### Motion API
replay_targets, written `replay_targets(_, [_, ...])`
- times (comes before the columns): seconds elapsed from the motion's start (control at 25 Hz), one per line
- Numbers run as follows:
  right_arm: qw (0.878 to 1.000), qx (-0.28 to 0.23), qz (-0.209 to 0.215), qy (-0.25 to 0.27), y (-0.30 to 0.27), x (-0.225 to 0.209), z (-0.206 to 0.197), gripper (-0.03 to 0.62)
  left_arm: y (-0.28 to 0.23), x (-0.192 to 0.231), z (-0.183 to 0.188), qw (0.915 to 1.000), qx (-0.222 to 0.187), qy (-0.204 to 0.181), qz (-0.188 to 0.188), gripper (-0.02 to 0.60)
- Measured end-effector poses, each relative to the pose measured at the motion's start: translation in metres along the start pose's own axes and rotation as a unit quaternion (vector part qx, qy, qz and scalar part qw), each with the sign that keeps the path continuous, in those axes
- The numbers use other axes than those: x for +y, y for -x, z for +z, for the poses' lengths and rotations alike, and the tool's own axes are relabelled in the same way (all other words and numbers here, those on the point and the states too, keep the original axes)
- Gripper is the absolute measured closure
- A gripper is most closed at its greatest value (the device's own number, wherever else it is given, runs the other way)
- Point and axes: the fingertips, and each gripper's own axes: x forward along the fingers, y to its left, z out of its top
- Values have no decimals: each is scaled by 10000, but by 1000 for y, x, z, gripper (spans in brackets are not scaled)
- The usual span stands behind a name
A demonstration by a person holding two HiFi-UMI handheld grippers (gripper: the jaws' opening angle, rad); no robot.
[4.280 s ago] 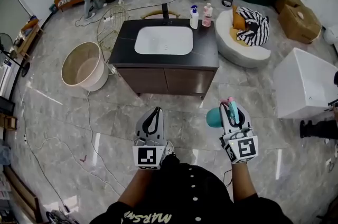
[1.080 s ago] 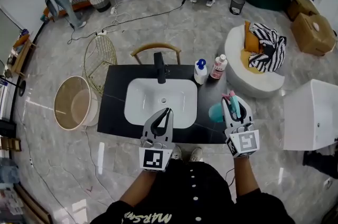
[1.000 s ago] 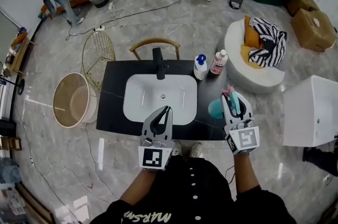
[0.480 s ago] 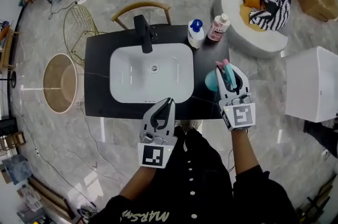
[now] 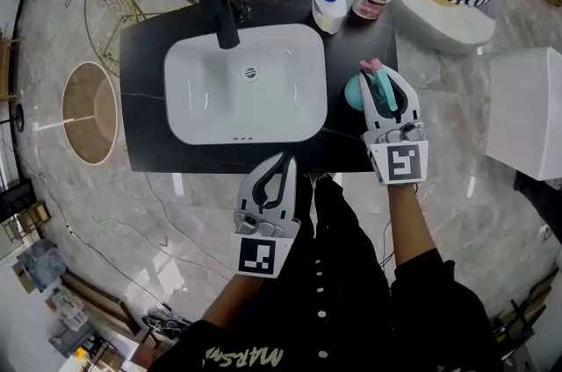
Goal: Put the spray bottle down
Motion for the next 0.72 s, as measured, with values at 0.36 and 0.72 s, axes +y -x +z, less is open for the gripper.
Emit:
replay_targets(0.36, [9998, -51, 89, 165, -10, 13, -18, 503, -1, 0, -27, 9998, 173, 112, 55, 560])
replay_targets(0.72, [9997, -79, 162, 167, -9, 18, -21, 502, 0, 0, -35, 9996, 174, 177, 133, 560])
